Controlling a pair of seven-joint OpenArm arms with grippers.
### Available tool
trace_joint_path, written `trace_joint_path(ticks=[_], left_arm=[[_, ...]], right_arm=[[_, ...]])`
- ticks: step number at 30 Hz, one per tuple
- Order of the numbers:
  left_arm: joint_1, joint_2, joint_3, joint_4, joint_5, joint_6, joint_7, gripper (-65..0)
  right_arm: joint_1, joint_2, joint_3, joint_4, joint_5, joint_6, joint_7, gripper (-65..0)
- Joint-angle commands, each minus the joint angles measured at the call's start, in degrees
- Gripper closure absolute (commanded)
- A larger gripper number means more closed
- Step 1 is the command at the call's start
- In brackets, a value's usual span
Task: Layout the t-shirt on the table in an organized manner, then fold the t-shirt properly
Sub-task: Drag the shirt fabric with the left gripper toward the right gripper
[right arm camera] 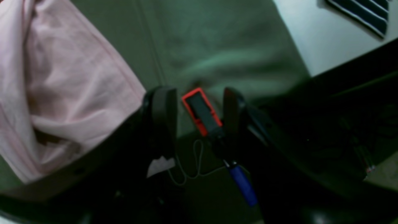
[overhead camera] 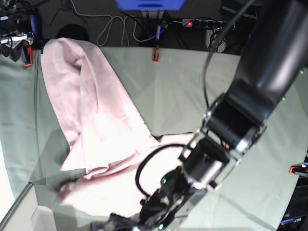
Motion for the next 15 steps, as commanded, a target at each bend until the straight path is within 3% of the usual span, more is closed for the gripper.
trace_joint_path(ticks=[1, 7, 10, 13, 15], left_arm=[[-1.7, 0.6, -0.3, 0.7, -2.0, -0.5, -1.2, -41.0], [7.4, 0.4, 0.3, 3.4, -2.9, -0.5, 0.0, -43.3], [14.8, -3.4, 0.0, 8.0, -2.9, -0.5, 4.6, -43.3], [23.2, -8.5, -0.1, 12.7, -3.0, -0.4, 5.6, -43.3], [28.6, -11.8, -0.2, 15.5, -3.0, 1.8, 5.5, -43.3]], right_arm=[[-0.5, 0.7, 0.5, 1.1, 0.9, 0.2, 1.4, -25.2], [0.1, 0.8, 0.2, 1.1, 0.9, 0.2, 1.5, -25.2], [0.1, 2.3, -0.1, 1.1, 0.9, 0.2, 1.5, -25.3], [0.1, 2.7, -0.1, 1.1, 1.0, 0.2, 1.5, -25.5], [0.7, 2.7, -0.1, 1.1, 1.0, 0.2, 1.5, -25.5]])
